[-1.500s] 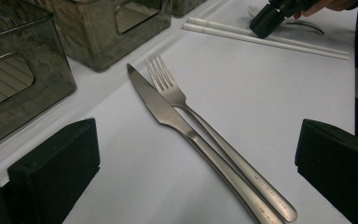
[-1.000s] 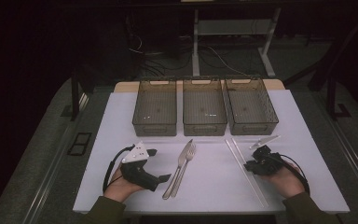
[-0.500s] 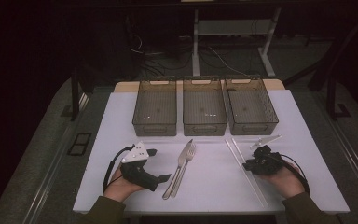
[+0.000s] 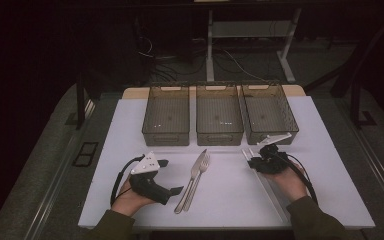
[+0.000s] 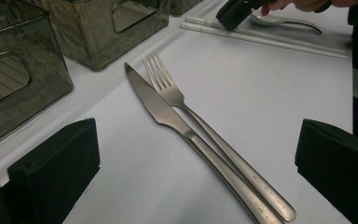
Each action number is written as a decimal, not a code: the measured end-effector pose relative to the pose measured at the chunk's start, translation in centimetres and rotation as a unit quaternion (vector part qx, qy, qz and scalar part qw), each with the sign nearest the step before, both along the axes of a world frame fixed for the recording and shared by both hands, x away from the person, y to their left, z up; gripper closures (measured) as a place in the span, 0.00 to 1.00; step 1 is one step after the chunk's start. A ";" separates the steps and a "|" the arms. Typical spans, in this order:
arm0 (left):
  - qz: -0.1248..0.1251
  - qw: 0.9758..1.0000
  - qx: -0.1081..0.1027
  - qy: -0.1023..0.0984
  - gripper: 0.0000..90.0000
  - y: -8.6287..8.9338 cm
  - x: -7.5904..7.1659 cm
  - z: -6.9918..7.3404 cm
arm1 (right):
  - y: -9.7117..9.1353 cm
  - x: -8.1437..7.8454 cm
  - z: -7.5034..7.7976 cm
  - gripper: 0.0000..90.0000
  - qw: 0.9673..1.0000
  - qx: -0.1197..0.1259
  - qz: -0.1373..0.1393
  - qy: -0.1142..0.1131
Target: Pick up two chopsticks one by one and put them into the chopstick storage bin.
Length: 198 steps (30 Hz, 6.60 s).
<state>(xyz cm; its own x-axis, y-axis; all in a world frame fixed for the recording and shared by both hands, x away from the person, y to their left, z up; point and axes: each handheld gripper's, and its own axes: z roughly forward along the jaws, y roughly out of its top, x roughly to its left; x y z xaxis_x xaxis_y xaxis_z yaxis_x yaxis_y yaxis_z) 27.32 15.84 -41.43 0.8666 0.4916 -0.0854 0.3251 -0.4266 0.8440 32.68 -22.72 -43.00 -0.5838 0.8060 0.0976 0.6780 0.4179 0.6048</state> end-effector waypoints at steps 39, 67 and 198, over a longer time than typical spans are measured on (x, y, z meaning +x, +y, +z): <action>-0.003 1.000 -0.003 0.006 0.00 0.0 0.1 -0.3 | 2.1 -3.7 0.5 0.73 0.997 0.025 0.078 -0.006; -0.001 1.000 -0.003 0.010 0.00 -0.1 0.1 -0.5 | 0.8 -7.2 -1.5 0.94 0.998 0.004 0.065 -0.024; -0.036 0.999 -0.021 -0.001 0.00 0.2 -0.1 -1.0 | 21.4 15.0 7.8 0.94 0.999 0.029 0.026 -0.036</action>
